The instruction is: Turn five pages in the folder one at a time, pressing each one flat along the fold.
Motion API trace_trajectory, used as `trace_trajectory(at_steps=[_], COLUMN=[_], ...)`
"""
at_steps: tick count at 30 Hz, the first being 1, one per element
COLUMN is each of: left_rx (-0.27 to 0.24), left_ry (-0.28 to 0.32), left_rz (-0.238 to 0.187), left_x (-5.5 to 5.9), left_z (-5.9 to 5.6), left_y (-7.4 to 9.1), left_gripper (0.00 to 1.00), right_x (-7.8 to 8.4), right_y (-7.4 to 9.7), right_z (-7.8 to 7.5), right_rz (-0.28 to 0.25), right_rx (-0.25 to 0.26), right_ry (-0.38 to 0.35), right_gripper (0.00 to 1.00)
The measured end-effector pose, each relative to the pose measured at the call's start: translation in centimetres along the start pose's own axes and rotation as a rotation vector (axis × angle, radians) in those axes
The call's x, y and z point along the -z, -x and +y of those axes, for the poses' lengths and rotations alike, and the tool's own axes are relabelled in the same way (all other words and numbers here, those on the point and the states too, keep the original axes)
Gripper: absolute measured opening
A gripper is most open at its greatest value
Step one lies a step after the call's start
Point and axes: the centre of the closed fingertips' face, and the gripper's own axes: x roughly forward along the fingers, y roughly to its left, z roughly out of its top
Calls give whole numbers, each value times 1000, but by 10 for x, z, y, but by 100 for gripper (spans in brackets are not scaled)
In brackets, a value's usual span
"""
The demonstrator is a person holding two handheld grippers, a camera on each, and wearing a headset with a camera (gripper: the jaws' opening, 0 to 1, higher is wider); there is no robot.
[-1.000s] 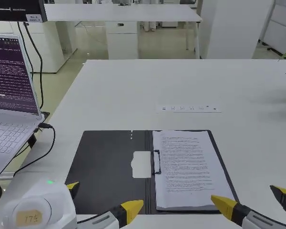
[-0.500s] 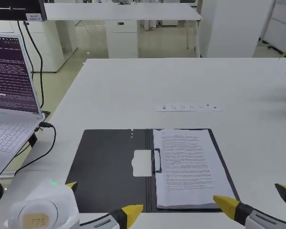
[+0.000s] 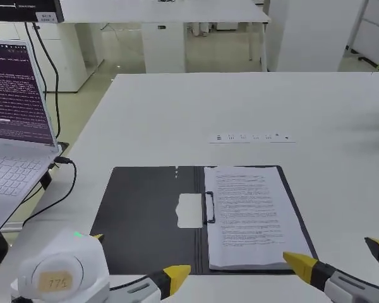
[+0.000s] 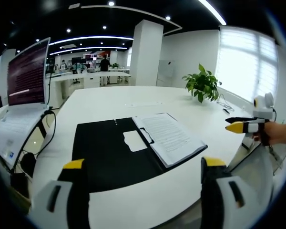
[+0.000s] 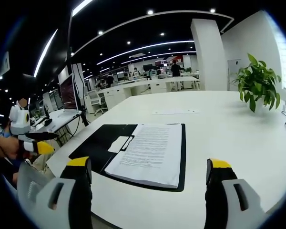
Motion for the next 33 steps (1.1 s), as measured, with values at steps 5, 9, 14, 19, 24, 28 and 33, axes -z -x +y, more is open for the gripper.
trace_trajectory(at_steps=[5,9,14,19,24,28,33], left_rx=[-6,-3,0,4,5,8,10], left_ry=[-2,-7,-8,-4,-7,-9,-9], left_rz=[1,5,8,2,4,8,14], left_x=[-3,-2,-2,-5,-5,-5,-4], left_z=[2,1,1,1,1,2,3], left_y=[-1,-1,-2,-5,-6,-8,-10], left_gripper=[99,99,99,99,99,99,99], right_x=[0,0,-1,0,-1,-2,-1], right_y=[0,-1,0,-1,-2,-4,-5], right_z=[2,2,0,-1,0,-2,-2], right_rz=[4,6,11,16,14,17,20], right_rx=[-6,-11,-4,-4,-5,-3,-2], right_ry=[3,4,12,8,7,10,10], right_gripper=[100,100,100,100,100,100,100])
